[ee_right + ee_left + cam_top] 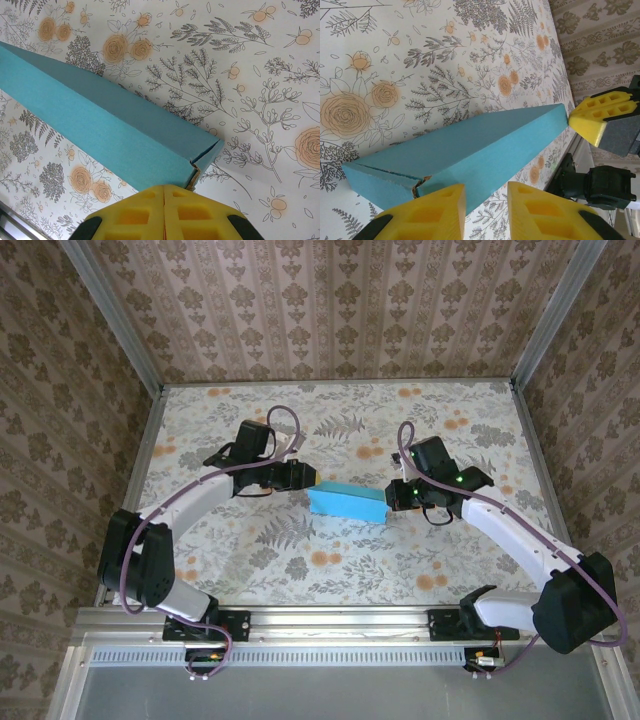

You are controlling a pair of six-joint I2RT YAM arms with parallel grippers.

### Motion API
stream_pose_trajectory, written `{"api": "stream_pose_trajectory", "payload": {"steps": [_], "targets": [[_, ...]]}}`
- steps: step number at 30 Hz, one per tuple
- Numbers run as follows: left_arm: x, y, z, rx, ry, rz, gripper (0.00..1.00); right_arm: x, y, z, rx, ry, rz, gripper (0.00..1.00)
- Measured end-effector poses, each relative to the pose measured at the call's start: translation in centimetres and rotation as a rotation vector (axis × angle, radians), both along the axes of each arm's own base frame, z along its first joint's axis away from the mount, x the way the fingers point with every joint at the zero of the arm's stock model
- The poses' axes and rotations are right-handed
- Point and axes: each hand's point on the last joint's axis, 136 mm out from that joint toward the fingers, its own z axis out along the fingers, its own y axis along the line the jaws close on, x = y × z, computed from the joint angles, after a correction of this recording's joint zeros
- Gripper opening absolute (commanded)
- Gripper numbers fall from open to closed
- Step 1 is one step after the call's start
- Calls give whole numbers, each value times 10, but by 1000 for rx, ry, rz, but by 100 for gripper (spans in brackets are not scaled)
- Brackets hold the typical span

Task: Fold the paper box

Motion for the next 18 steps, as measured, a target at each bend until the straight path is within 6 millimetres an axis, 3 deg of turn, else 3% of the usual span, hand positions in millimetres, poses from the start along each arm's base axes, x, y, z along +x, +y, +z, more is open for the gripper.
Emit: {"api": "stream_pose_trajectory", "payload": {"steps": [18], "targets": [[-6,0,-12,58,-35,-26,25,2,-3,-2,-24,-7,-12,9]]}}
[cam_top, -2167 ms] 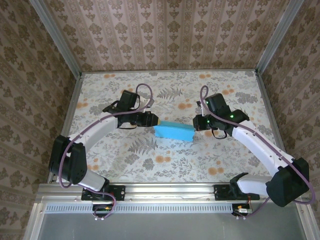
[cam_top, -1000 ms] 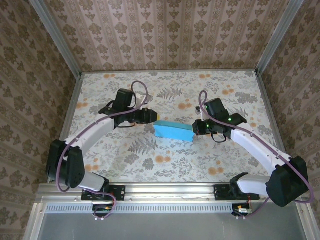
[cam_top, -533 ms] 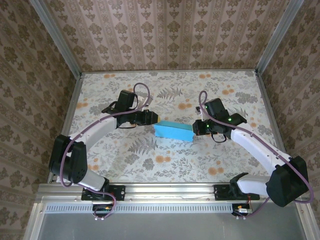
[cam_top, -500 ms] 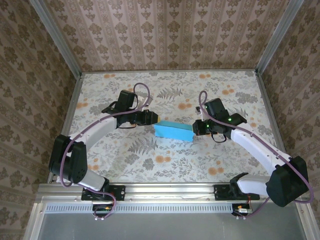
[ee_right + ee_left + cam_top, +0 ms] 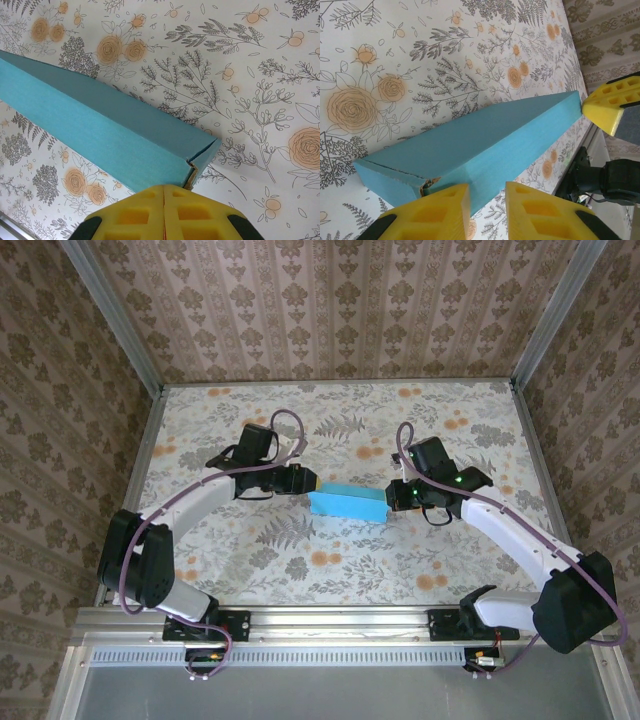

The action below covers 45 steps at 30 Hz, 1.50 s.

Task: Fold the paper box

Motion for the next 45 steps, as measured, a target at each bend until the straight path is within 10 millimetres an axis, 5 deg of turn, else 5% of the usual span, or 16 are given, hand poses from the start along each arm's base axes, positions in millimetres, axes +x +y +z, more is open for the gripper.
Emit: {"api": "stream_pose_trajectory", "payload": {"steps": [19,29,34,45], "targets": [[5,-3,9,3,0,22,27,9,4,9,13,-15,-19,15],[20,-5,51,-41,-50,53,35,14,10,32,63,-35,-35,41],[17,10,43,21,-34,77,45,5,3,40,93,-32,-85,64],[12,23,5,128,54,92,51,-12,-11,8,149,81,-237,73]]}}
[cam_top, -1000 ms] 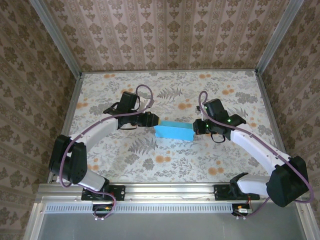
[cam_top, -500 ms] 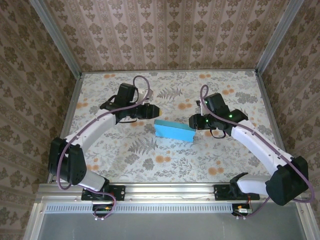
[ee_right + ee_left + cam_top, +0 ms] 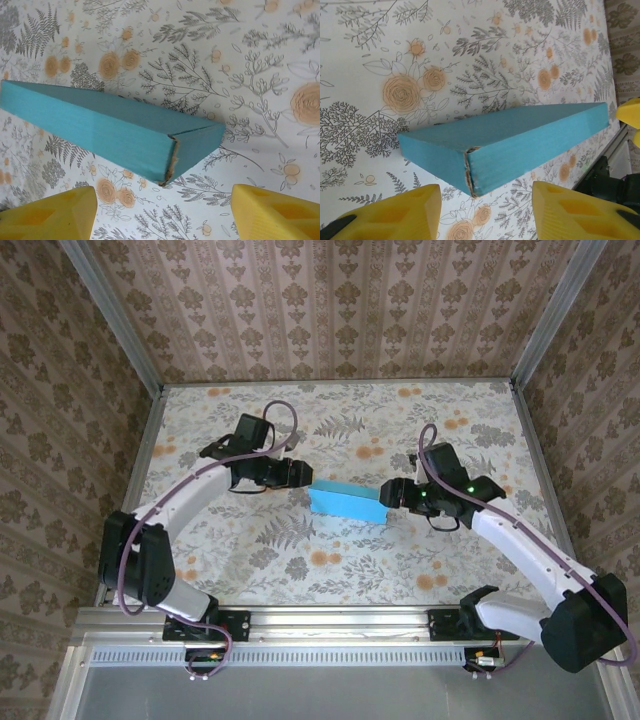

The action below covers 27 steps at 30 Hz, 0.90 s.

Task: Fold the paper box

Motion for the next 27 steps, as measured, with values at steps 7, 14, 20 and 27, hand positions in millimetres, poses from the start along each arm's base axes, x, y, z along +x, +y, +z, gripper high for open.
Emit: {"api": "stream_pose_trajectory", "payload": {"steps": [7,14,20,27], "targets": [[1,-3,-9,-9,16,-7,50,9,6,-7,51,8,-38,68],[2,-9,-10,-41,22,-18,48,14,8,-9,72,10,-53,64],[3,-10,-14,-42,30,-20,47,16,11,-10,83,12,-50,61],[3,-12,-17,-55,39,-24,42,18,12,-15,89,20,-52,53]]}}
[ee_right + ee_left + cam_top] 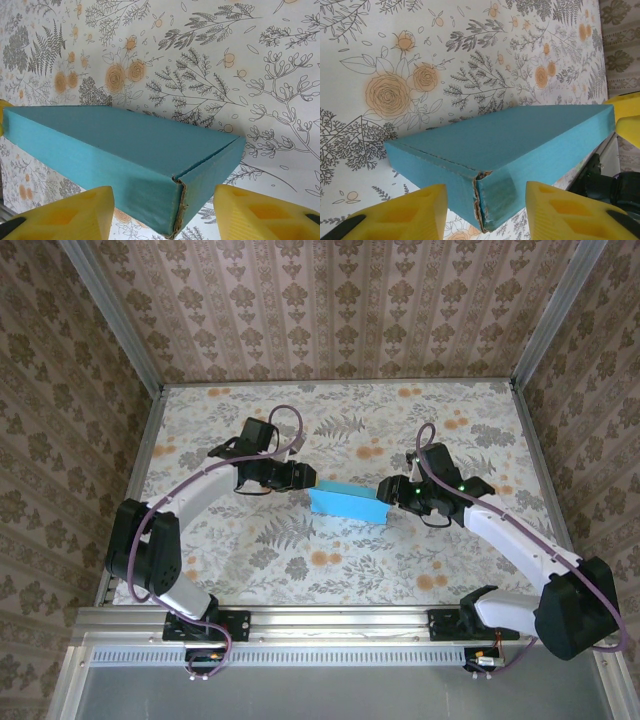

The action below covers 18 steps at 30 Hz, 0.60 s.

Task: Fold the paper box

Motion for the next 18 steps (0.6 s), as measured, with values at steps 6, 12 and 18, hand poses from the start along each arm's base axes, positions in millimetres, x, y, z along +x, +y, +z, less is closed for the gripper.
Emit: {"api": "stream_pose_trajectory", "payload": {"steps": [6,12,18], "targets": [[-1,-3,-1,-27,9,3,37,2,2,-3,8,7,-4,46],[-2,-3,-4,-36,15,9,33,3,2,-2,10,3,-7,43],[-11,1,-3,-41,4,17,33,2,5,-2,-3,-33,22,43]]}}
